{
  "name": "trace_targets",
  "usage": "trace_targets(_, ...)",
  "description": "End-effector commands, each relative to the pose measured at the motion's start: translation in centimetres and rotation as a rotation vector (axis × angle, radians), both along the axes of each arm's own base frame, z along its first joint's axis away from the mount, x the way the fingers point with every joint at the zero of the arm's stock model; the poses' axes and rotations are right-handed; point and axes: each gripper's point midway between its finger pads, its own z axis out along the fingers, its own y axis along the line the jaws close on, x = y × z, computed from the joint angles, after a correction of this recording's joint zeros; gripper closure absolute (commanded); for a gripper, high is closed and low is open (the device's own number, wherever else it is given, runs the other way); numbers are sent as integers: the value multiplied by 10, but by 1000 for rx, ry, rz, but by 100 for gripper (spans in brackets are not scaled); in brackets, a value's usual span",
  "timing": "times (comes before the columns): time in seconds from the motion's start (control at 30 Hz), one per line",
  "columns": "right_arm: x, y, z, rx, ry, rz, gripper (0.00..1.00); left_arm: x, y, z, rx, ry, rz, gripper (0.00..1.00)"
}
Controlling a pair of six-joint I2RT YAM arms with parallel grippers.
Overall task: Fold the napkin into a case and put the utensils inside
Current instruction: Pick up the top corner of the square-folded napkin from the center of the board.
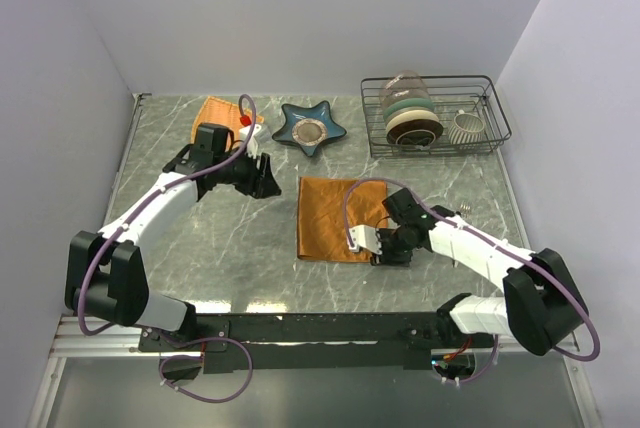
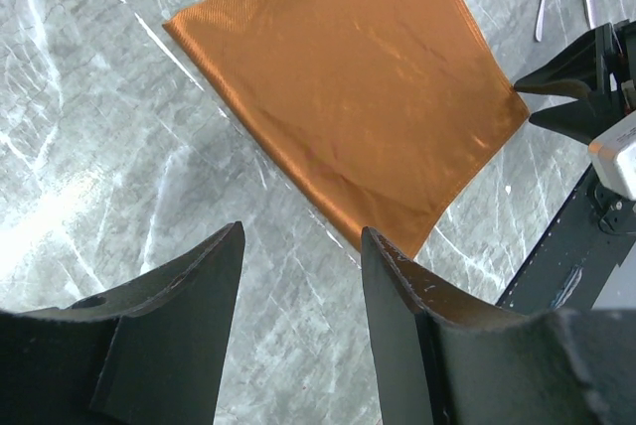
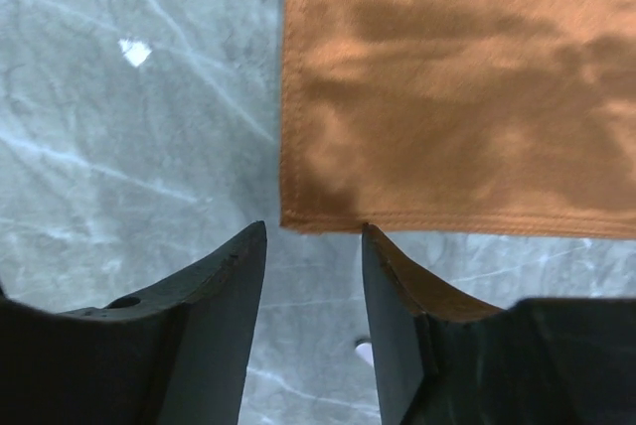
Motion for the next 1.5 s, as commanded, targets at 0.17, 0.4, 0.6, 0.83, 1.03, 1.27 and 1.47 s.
trace_targets(0.17, 22, 15, 3, 11, -62, -29, 67, 2, 7, 4, -8, -11, 9, 44)
trace_targets(0.4, 20, 24, 25, 55, -44, -35, 68, 2, 14, 0, -23, 11, 21, 44)
trace_targets(0.6, 18, 25, 27, 47, -23, -21, 68, 3, 16, -4, -26, 20, 22, 44)
trace_targets(0.83, 22, 30, 27, 50, -5, -23, 97, 4, 20, -6, -12, 11, 6, 44)
trace_targets(1.03, 14, 24, 25, 23, 16, 1, 94, 5, 23, -8, -10, 13, 9, 44)
trace_targets(1.27, 15, 27, 30, 28, 30, -1, 82, 8, 22, -10, -16, 21, 6, 44)
trace_targets(1.47, 16, 30, 30, 29, 43, 3, 80, 9, 23, -9, -16, 21, 2, 44)
